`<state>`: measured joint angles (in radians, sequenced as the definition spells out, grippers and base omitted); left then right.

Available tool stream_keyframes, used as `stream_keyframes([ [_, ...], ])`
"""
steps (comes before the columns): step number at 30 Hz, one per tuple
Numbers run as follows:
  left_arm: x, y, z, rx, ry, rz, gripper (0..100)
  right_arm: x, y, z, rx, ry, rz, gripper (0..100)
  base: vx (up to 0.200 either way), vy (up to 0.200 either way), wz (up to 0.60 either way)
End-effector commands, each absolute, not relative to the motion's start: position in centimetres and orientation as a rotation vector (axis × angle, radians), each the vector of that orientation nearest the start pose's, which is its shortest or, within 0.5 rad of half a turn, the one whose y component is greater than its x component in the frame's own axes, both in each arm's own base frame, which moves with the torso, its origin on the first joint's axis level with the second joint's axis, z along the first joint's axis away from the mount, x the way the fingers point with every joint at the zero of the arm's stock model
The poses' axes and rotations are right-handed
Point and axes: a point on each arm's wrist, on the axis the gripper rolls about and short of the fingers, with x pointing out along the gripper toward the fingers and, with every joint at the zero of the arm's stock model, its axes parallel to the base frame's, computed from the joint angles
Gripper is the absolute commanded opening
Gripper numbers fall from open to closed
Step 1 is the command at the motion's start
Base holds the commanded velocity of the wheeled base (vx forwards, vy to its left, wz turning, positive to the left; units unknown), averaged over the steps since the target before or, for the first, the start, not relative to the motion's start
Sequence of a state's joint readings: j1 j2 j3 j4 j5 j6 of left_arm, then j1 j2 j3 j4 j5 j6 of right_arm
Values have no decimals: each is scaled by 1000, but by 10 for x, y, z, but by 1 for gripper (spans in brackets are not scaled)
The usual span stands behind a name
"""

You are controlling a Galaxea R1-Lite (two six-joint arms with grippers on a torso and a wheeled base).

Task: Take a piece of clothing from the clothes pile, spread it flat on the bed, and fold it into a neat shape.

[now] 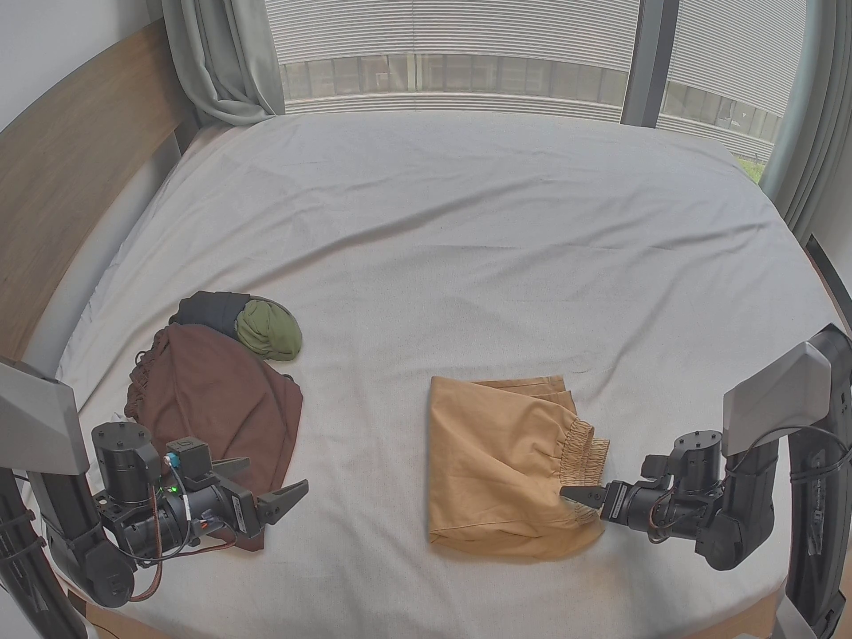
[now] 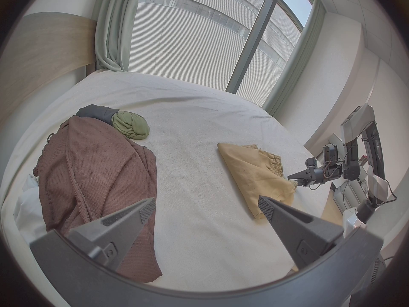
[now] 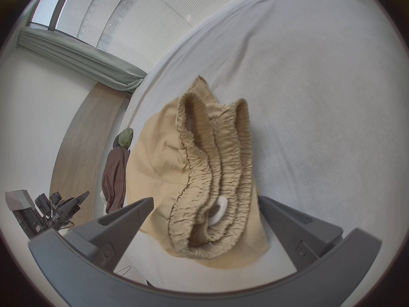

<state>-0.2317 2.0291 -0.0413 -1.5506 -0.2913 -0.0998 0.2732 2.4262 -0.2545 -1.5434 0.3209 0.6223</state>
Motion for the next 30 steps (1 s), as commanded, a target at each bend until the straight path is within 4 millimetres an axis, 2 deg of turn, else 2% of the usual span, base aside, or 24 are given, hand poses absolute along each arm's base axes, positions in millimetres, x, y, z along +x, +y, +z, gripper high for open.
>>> stream_keyframes([
  [1,216,-57,37,-109,461,-491,100,259,90,-56,600,824,380,100,0,0,0],
  [5,216,-58,37,-109,458,-493,100,258,100,-60,617,845,395,100,0,0,0],
  [14,217,-58,39,-109,449,-492,100,265,103,-63,636,829,394,100,0,0,0],
  [15,217,-58,39,-109,449,-492,100,266,103,-62,645,828,392,0,0,0,0],
  [27,219,-58,40,-109,436,-490,100,266,103,-61,655,828,393,0,0,0,0],
  [30,221,-58,41,-110,430,-491,100,264,108,-54,651,815,420,0,0,0,0],
])
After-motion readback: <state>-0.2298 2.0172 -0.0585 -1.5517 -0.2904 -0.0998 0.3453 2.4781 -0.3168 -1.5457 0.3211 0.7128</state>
